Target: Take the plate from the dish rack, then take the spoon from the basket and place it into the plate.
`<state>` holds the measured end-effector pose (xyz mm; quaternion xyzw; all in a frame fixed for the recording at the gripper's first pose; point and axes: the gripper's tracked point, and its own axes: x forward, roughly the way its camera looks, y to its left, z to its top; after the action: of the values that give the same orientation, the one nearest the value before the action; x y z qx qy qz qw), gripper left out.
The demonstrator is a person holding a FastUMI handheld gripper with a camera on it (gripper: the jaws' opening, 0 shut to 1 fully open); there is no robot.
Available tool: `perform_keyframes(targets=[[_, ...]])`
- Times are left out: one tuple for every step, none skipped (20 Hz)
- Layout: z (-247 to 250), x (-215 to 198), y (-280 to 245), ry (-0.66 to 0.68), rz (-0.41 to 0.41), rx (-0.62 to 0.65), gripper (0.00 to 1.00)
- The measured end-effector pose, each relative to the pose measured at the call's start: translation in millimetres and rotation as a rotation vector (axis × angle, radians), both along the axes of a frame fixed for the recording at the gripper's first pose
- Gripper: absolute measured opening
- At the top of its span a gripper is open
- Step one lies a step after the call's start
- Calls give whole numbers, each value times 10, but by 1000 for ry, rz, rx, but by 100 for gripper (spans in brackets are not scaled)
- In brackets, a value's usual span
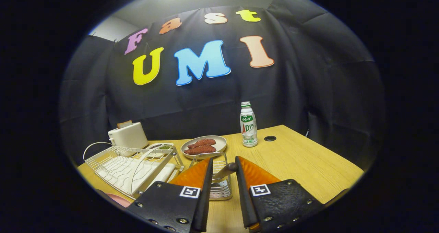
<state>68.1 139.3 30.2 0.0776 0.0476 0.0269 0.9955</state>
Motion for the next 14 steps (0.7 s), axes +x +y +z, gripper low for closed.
perform_keyframes(targets=[[-22,59,-22,1,-10,0,39],[6,88,-25,-9,-16,11,34],[24,108,18,-7,-10,30,24],[37,73,20,-11,-9,46,24],[58,80,-1,-4,-27,45,16],[67,97,13,5,-29,30,15],[64,108,25,18,-21,19,10],[106,130,78,20,-14,17,10],[167,153,104,18,-5,16,10],[216,150,95,17,0,11,10],[273,166,99,16,4,8,10],[323,173,111,15,9,9,10],[374,180,104,14,5,5,10],[437,187,85,10,4,-2,10]])
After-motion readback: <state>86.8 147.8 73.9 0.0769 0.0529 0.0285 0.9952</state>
